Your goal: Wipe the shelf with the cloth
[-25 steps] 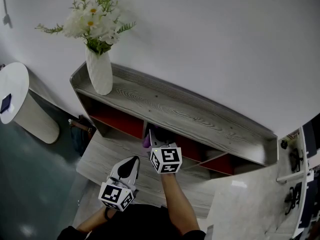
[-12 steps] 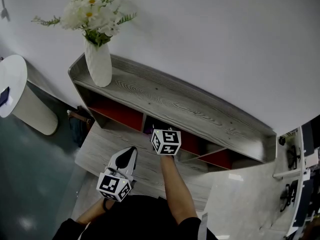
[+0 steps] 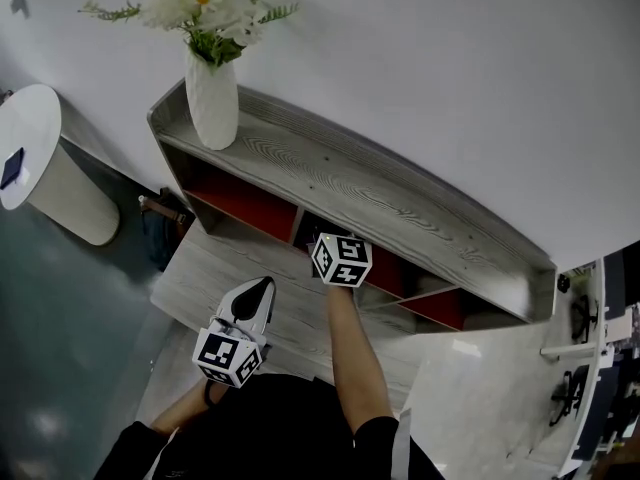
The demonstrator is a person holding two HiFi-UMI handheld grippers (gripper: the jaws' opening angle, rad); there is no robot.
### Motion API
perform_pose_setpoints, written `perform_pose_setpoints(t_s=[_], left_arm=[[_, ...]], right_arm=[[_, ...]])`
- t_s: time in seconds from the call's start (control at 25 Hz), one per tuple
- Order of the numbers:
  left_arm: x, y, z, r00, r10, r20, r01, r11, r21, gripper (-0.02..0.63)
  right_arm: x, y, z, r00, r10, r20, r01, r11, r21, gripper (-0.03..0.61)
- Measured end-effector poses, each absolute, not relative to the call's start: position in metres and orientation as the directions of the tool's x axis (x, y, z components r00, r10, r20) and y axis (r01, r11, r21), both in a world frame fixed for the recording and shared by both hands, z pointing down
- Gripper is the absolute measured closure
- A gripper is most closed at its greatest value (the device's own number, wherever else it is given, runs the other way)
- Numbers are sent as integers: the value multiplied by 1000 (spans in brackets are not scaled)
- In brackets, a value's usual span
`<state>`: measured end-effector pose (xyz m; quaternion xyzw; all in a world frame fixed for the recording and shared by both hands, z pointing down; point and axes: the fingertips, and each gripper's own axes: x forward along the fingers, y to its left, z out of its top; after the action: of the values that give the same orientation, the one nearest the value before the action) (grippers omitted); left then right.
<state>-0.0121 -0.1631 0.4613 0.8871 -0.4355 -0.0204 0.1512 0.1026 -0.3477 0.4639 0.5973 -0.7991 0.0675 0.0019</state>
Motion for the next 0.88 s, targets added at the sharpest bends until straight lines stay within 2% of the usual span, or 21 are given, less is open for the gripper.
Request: perform_pose_setpoints(t_s=[0.88], left_arm=[[-10, -144, 458, 708, -704, 63, -685, -662, 305, 609]], right_arm=[[61, -273, 431, -316, -949, 5, -948, 316, 22, 517]])
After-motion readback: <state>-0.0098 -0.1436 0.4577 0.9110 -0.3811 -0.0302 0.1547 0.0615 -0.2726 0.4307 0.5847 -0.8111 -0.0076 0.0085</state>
